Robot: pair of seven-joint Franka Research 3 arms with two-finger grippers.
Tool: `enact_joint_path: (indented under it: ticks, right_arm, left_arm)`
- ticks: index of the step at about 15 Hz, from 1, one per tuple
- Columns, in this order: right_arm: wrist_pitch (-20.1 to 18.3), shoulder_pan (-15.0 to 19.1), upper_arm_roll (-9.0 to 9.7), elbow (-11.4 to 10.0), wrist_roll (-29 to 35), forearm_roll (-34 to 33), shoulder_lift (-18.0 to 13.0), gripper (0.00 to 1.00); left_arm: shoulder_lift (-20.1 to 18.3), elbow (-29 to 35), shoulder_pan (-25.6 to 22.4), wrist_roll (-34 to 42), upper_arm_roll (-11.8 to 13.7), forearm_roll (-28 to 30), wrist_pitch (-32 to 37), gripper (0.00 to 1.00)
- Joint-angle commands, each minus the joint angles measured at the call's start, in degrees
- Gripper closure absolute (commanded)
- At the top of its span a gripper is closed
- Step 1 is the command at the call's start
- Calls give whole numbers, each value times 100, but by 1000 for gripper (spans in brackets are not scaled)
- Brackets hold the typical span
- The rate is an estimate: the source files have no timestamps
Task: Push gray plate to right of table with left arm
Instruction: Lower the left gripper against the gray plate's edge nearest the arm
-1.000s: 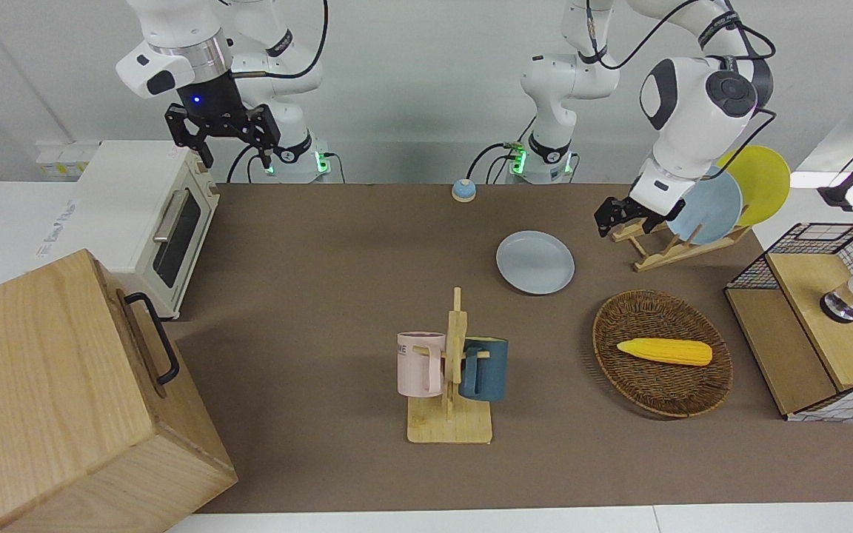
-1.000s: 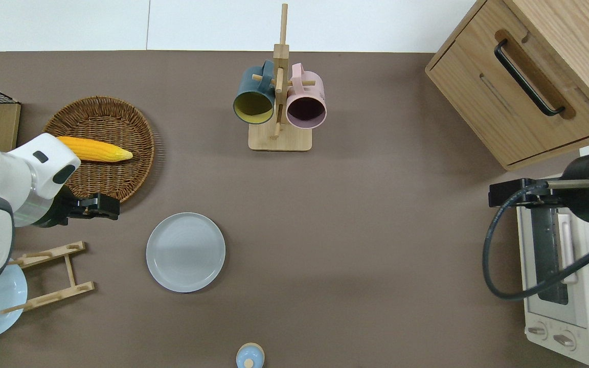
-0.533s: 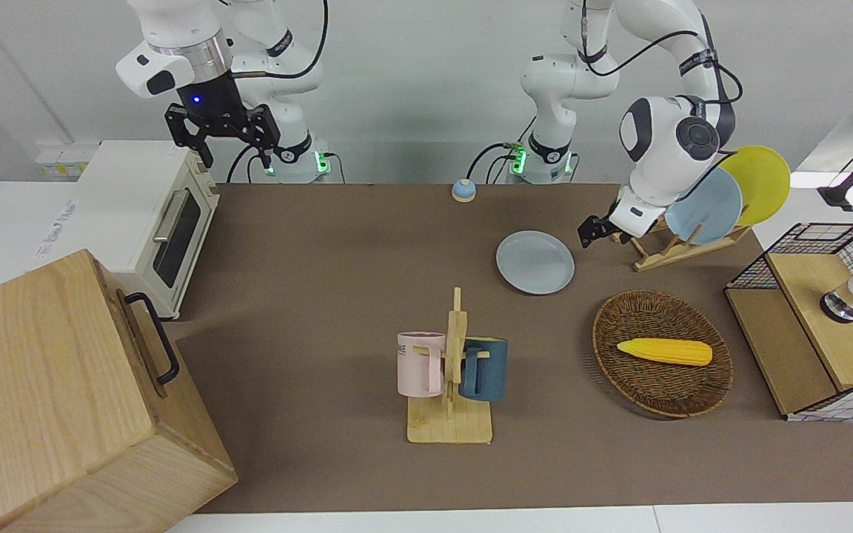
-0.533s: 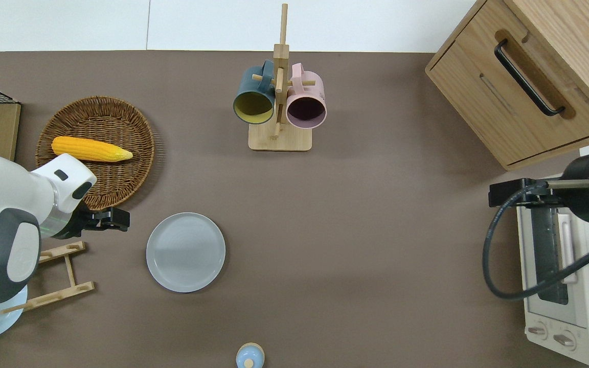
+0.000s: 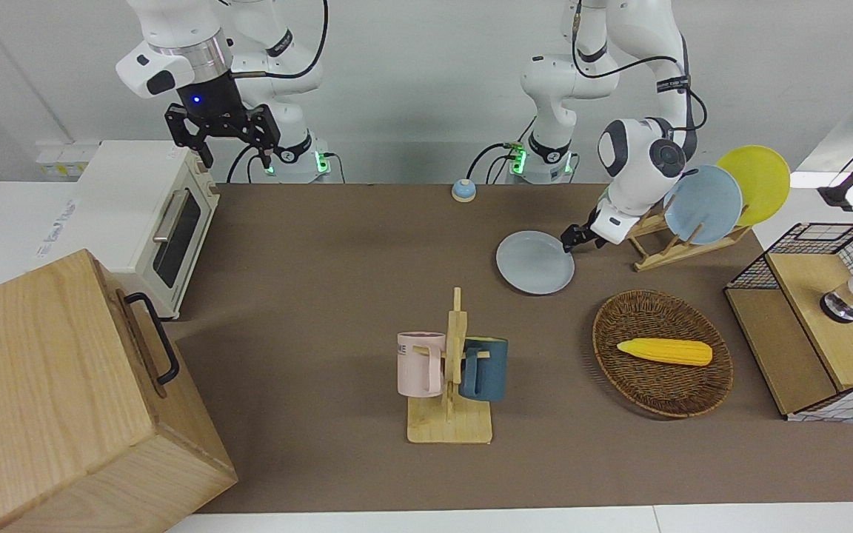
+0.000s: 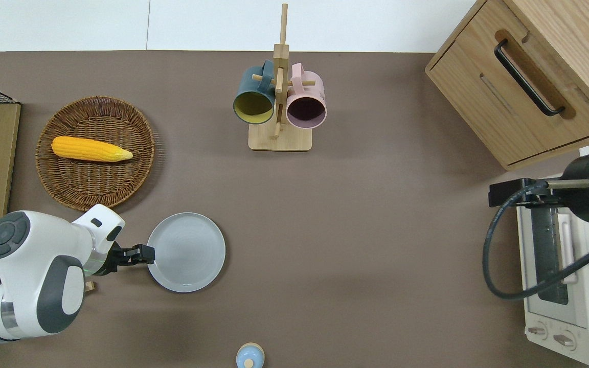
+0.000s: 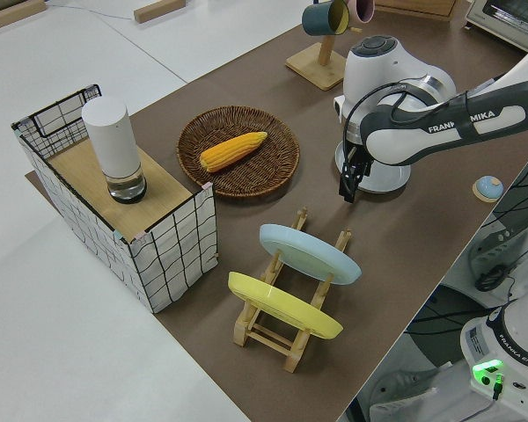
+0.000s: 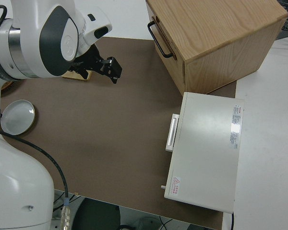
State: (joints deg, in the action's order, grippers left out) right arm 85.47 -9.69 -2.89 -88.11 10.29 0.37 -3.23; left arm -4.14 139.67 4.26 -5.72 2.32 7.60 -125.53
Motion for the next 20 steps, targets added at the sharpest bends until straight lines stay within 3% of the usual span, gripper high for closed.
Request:
enact_joint_path:
  ticks: [1,7,9,14,20]
  right_arm:
    - [-65,-33,-27,57,-10,-2,33,5]
    - [-65,-33,-27,57,-10,-2,33,5]
    - [-65,-33,-27,57,-10,-2,33,5]
    - [-65,-33,-27,57,-10,-2,33,5]
    - [-65,-33,-27,57,-10,-2,33,5]
  left_arm:
    - [-325,421,-13,-104,-197,84,-226,94]
    - [-351,579,-4,-517,-469,111,-498,209]
    - [-351,588,-4,-676,-574,111,-542,351]
    - [-316,588,-4,-589,-593,32,-657,584]
    - [-272,588,-22,-457,-584,-135,-824,701]
